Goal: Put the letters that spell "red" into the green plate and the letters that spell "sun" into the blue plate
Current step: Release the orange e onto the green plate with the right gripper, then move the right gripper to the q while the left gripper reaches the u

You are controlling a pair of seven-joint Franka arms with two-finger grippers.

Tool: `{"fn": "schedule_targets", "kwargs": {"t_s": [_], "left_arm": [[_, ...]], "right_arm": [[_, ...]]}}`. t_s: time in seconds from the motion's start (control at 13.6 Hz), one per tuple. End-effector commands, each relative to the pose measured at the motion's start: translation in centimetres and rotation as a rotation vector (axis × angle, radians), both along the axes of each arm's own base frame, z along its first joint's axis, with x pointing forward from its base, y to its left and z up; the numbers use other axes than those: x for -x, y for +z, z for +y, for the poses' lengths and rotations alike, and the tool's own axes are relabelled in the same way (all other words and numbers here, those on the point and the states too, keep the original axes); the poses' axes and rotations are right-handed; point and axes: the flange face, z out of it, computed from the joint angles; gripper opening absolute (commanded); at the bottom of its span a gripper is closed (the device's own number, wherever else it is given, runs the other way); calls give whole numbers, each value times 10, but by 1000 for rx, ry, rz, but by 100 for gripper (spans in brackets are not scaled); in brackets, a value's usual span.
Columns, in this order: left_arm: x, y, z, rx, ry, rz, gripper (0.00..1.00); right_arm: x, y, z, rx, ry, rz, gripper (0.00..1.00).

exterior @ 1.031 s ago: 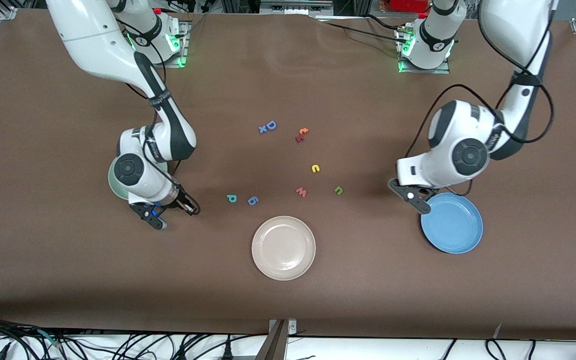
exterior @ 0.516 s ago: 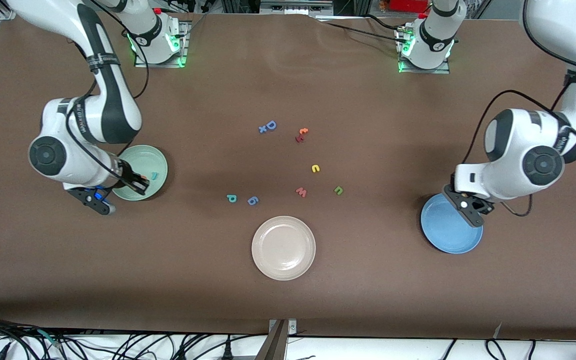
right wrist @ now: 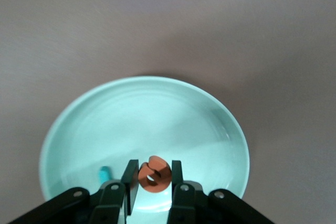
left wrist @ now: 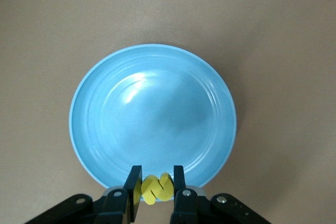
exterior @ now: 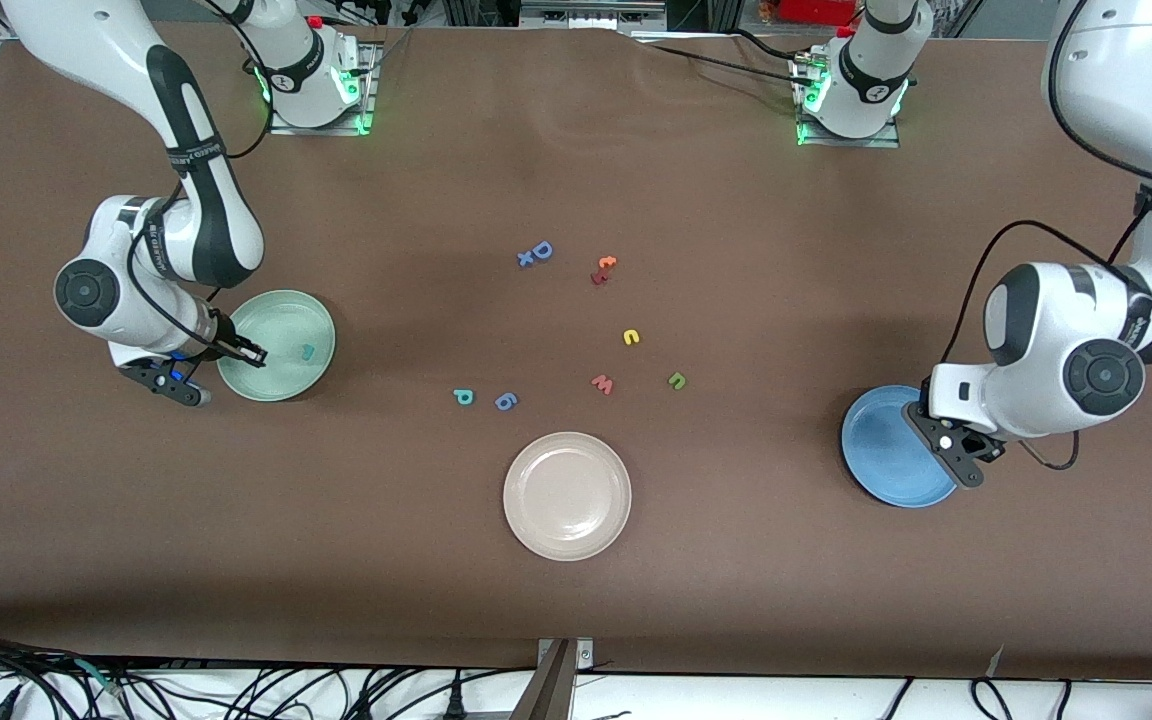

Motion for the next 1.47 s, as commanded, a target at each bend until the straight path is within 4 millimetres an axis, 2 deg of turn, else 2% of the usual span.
{"fn": "schedule_targets", "kwargs": {"t_s": [0.0,0.07,0.15,0.22,0.37,0.52,0.66,0.88,1.1,1.4], "left_arm": [[-18,-18,1,27,21,-42,26],[-20,-26,-5,52,34,-50,43],[-22,-28,-1,65,44,-67,99],[-26,-22,7,77,47,-104,100],[-27,-20,9,117,83,-114,100],[-27,-16,-12,130,88,-118,100],[-25,-14,-55,173,150,-112,100],[-16,-16,-115,186,263,-91,100],[-1,-22,-183,179,348,-73,100],[25,-26,-264,163,420,-78,100]], "right_arm": [[6,-2,-5,-16,3,-1,23],[7,-2,-5,-17,0,3,45],[7,-2,-4,-16,-8,3,80],[6,2,-2,-19,-8,-3,98],[4,16,12,-29,-19,-14,98],[-5,34,61,-45,-90,-50,98],[-20,53,108,-61,-175,-95,98],[-35,55,164,-85,-258,-119,98],[-49,32,236,-105,-344,-148,98],[-54,2,288,-118,-420,-187,98]]}}
